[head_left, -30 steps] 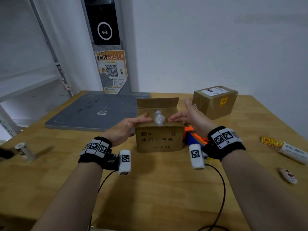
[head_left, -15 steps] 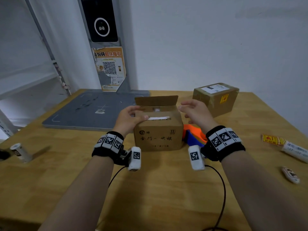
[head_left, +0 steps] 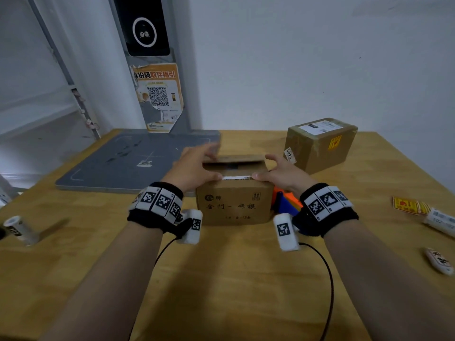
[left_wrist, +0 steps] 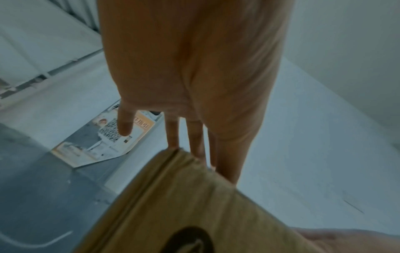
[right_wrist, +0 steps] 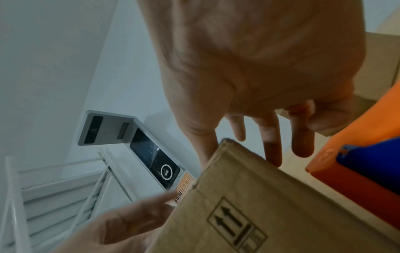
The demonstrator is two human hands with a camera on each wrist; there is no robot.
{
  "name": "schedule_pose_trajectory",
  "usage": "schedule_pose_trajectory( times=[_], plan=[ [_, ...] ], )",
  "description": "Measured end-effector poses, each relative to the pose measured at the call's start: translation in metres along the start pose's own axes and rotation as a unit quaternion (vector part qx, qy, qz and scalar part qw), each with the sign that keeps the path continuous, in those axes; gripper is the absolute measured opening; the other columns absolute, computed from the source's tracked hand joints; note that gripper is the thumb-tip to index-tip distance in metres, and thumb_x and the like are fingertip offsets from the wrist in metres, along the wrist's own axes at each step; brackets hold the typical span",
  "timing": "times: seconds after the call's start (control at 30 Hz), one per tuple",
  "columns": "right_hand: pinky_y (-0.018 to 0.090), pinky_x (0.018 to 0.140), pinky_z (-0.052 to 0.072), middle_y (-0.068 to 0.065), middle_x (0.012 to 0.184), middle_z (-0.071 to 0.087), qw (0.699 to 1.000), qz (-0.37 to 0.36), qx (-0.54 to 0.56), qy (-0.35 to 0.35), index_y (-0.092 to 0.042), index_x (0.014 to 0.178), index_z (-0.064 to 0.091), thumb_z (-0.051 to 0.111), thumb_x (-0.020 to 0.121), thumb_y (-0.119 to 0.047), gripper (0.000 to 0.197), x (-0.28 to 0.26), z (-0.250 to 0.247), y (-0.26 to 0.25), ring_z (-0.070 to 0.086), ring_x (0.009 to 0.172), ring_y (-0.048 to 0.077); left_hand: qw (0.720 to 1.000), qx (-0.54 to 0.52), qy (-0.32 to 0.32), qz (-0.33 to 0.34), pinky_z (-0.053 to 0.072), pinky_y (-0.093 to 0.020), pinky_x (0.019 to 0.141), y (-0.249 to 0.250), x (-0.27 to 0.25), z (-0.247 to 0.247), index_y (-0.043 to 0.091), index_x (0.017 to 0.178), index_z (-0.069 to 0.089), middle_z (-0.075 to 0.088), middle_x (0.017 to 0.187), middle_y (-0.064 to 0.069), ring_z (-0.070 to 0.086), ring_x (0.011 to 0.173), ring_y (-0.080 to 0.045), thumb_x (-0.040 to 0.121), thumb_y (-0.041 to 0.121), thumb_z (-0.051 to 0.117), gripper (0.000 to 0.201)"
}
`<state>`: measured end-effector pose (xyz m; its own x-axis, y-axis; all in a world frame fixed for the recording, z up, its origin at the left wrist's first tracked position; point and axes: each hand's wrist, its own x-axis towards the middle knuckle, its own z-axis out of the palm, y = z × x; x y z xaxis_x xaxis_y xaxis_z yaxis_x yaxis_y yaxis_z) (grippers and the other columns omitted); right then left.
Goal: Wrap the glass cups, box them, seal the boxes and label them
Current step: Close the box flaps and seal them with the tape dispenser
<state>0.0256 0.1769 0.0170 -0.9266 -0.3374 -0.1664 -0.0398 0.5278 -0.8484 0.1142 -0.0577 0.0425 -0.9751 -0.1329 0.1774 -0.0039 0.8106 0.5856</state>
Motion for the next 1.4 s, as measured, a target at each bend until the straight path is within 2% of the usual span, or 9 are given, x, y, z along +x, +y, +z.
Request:
schedule_pose_trajectory(
  times=[0.1,0.23,0.4,0.5,0.7,0.8,0.97,1.13,1.4],
  plan=[
    [0.032,0.072,0.044,0.007,0.135,0.063,1.0,-0.007,-0.003,-0.004,-0.034,0.151,0.041,0.081,0.085,-0.043,0.077,-0.001,-0.001,0.002,0.059,0.12,0.025,0.998,0.03,-0.046,0.011,0.035,-0.039,0.114,0.012,-0.002,0.006,0.03,0.124,0.074,0.058,0.116,0.018,0.049,0.132,-0.015,0.092,0.038,0.074,0.033],
    [0.038,0.087,0.051,0.002,0.132,0.064,0.999,-0.014,-0.028,0.006,-0.032,0.145,0.05,0.081,0.083,-0.05,0.072,-0.003,-0.003,0.002,0.06,0.117,0.022,0.999,0.015,-0.045,-0.026,0.04,-0.035,0.109,0.022,0.0,0.024,0.019,0.127,0.069,0.05,0.134,0.004,0.047,0.131,-0.016,0.091,0.046,0.073,0.045],
    [0.037,0.075,0.05,0.003,0.085,0.066,0.974,0.003,-0.227,0.027,-0.013,0.096,0.067,0.048,0.099,-0.065,0.056,-0.014,-0.02,0.003,0.062,0.079,0.022,0.998,0.04,-0.032,-0.047,0.039,-0.044,0.115,0.027,0.001,0.04,0.021,0.145,0.053,0.038,0.138,-0.002,0.04,0.137,-0.024,0.094,0.055,0.064,0.061],
    [0.031,0.057,0.04,0.003,0.062,0.048,0.957,0.066,-0.28,0.04,-0.012,0.078,0.053,0.06,0.096,-0.058,0.05,-0.018,-0.035,0.017,0.047,0.054,0.021,0.998,0.011,0.004,-0.061,0.037,-0.044,0.116,0.023,0.001,0.042,0.028,0.134,0.064,0.039,0.127,0.002,0.038,0.138,-0.024,0.098,0.048,0.062,0.041],
    [0.034,0.067,0.044,0.006,0.086,0.046,0.933,0.112,-0.34,-0.031,-0.004,0.095,0.051,0.082,0.08,-0.055,0.062,-0.026,-0.043,0.044,0.055,0.079,0.024,0.99,-0.053,0.037,-0.125,0.029,-0.045,0.118,0.02,-0.003,0.045,0.04,0.118,0.071,0.027,0.152,-0.003,0.023,0.147,-0.03,0.096,0.043,0.067,0.023],
    [0.032,0.063,0.041,0.007,0.084,0.057,0.922,0.129,-0.358,-0.075,-0.008,0.088,0.058,0.085,0.076,-0.053,0.054,-0.026,-0.043,0.05,0.055,0.075,0.022,0.987,-0.09,0.046,-0.123,0.034,-0.045,0.119,0.012,0.0,0.045,0.049,0.107,0.07,0.044,0.153,0.0,0.025,0.152,-0.025,0.09,0.045,0.071,0.017],
    [0.031,0.058,0.042,0.008,0.089,0.059,0.946,0.128,-0.291,-0.056,-0.01,0.088,0.056,0.08,0.086,-0.04,0.038,-0.031,-0.05,0.056,0.058,0.075,0.023,0.986,-0.094,0.075,-0.115,0.043,-0.037,0.106,0.008,0.0,0.051,0.05,0.104,0.072,0.055,0.144,0.005,0.05,0.134,-0.02,0.086,0.051,0.074,0.019],
    [0.034,0.065,0.037,0.006,0.082,0.046,0.979,0.084,-0.155,0.104,-0.009,0.092,0.047,0.061,0.101,-0.044,0.039,-0.047,-0.083,0.045,0.049,0.073,0.023,0.987,-0.097,0.071,-0.108,0.044,-0.038,0.108,0.015,-0.004,0.057,0.044,0.11,0.074,0.054,0.146,0.004,0.05,0.134,-0.02,0.085,0.052,0.076,0.027],
    [0.033,0.069,0.04,0.012,0.077,0.07,0.954,-0.148,0.094,0.245,0.001,0.086,0.073,0.063,0.09,-0.059,0.062,-0.075,-0.113,0.007,0.059,0.071,0.017,0.992,-0.108,0.022,-0.068,0.046,-0.036,0.102,0.061,-0.003,0.091,0.053,0.105,0.072,0.054,0.147,0.005,0.054,0.13,-0.019,0.08,0.061,0.074,0.026]
  ],
)
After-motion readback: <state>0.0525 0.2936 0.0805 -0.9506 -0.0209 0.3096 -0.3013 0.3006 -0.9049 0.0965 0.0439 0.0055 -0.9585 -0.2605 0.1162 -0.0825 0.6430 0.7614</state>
